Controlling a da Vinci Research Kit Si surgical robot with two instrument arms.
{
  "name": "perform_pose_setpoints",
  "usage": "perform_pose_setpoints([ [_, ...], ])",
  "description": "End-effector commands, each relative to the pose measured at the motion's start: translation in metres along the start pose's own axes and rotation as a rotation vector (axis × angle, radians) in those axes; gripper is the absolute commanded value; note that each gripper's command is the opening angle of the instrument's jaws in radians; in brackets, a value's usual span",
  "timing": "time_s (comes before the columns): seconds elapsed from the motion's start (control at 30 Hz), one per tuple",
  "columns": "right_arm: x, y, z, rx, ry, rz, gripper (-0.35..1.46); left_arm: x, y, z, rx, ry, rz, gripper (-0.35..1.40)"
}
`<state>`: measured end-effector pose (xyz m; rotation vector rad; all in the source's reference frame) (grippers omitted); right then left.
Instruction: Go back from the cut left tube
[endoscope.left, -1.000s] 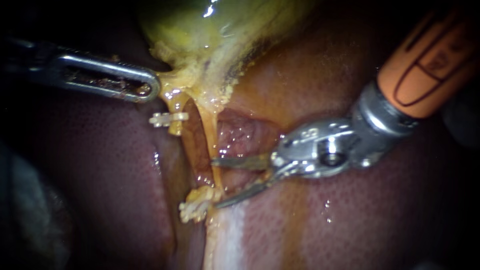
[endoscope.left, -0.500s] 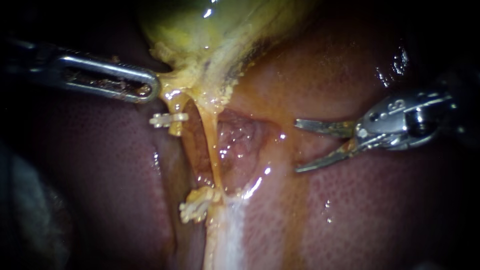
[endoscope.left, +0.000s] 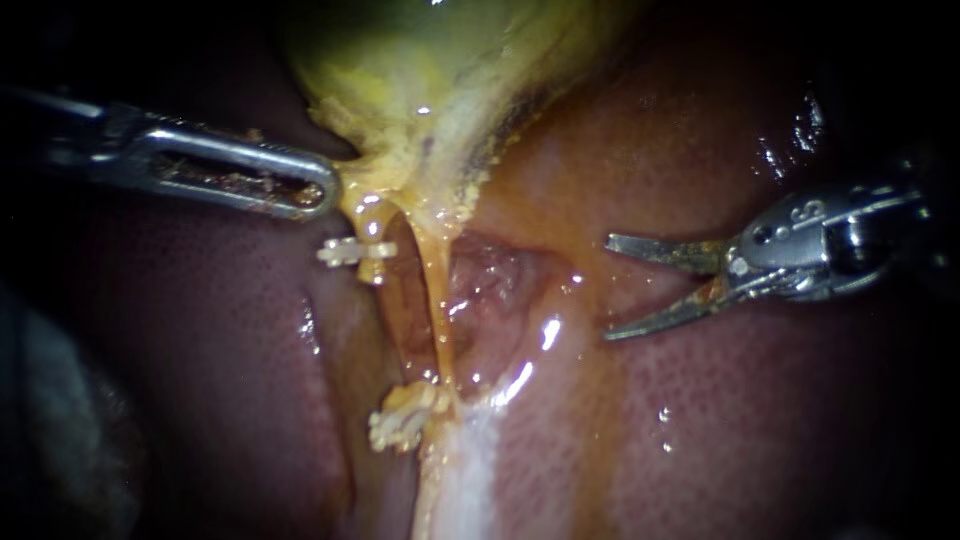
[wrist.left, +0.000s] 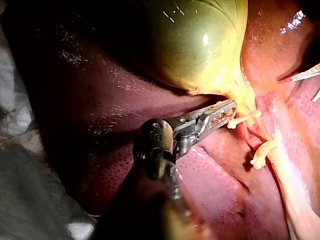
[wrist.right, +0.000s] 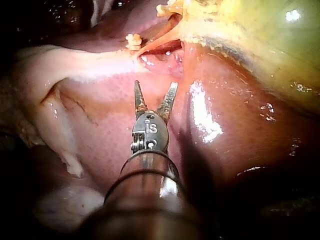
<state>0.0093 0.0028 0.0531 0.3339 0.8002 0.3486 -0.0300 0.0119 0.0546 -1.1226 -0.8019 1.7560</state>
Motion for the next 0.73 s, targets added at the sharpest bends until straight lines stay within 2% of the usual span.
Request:
perform_pose_setpoints([
  [0.03, 0.0, 0.0, 0.0, 0.001, 0.0, -0.001, 1.45, -0.0001, -0.0004, 0.0005, 0.0, 0.0, 0.008, -0.35],
  [0.3, 0.0, 0.0, -0.0001, 0.001, 0.0, -0.001, 1.45, -0.0021, -0.0021, 0.0038, -0.007, -0.013, 0.0, -0.35],
  [0.6, -0.0001, 0.0, -0.0001, 0.007, 0.0, -0.001, 1.45, -0.0024, -0.0022, 0.0042, -0.012, -0.02, -0.003, -0.35],
  [0.7, 0.0, 0.0002, 0.0, 0.066, -0.006, 0.003, 1.45, -0.0024, -0.0022, 0.0042, -0.012, -0.02, -0.003, -0.35],
  [0.73, 0.0002, 0.0005, 0.0001, 0.1, -0.01, -0.025, 1.42, -0.0025, -0.0022, 0.0042, -0.012, -0.02, -0.003, -0.35],
])
